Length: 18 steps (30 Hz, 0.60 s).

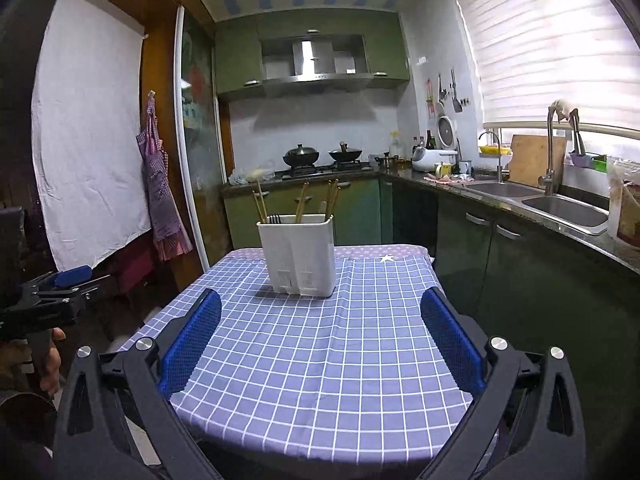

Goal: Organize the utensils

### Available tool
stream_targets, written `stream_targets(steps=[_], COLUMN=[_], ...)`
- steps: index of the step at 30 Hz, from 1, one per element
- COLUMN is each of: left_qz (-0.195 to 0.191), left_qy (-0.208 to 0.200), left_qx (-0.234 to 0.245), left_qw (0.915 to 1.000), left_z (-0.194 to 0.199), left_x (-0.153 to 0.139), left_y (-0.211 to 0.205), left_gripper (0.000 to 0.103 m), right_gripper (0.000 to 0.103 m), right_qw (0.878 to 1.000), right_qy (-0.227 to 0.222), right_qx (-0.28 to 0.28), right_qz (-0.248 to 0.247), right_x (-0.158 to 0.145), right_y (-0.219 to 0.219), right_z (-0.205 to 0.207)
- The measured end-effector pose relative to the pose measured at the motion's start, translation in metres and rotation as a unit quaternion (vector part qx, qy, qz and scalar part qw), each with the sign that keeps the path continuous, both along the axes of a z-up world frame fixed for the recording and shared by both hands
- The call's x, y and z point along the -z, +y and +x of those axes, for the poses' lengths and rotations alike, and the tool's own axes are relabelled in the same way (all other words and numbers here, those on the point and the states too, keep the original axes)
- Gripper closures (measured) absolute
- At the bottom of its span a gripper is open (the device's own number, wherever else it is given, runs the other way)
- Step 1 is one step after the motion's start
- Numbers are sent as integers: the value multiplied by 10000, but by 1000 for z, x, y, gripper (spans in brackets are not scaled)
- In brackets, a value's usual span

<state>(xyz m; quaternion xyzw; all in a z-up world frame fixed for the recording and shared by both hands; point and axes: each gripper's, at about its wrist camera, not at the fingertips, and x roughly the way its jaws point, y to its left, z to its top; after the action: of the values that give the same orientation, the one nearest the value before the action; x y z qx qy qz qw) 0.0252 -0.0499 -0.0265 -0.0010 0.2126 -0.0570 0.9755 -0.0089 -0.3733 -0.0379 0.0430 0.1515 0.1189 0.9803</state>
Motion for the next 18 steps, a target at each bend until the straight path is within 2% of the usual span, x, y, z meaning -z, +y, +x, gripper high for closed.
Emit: stream_targets(steps=[9,12,18], left_qz=[-36,-111,-19], left_qy=[-241,-191,-159], left_qx=[-53,-21,-47], left_qw=[9997,9998,9999], left_z=[-15,-13,-13], left_x=[-7,-7,-7], left_y=[2,3,-1], left_gripper=[7,7,7], right_gripper=[5,5,5], right_qw=[9999,9999,9999], right_qy=[-21,48,40], right_qx=[-13,-66,-62], right_qz=[108,139,136], right_x=[-8,-8,-9], right_y=[-3,-3,-2], right_z=[-12,-12,-12])
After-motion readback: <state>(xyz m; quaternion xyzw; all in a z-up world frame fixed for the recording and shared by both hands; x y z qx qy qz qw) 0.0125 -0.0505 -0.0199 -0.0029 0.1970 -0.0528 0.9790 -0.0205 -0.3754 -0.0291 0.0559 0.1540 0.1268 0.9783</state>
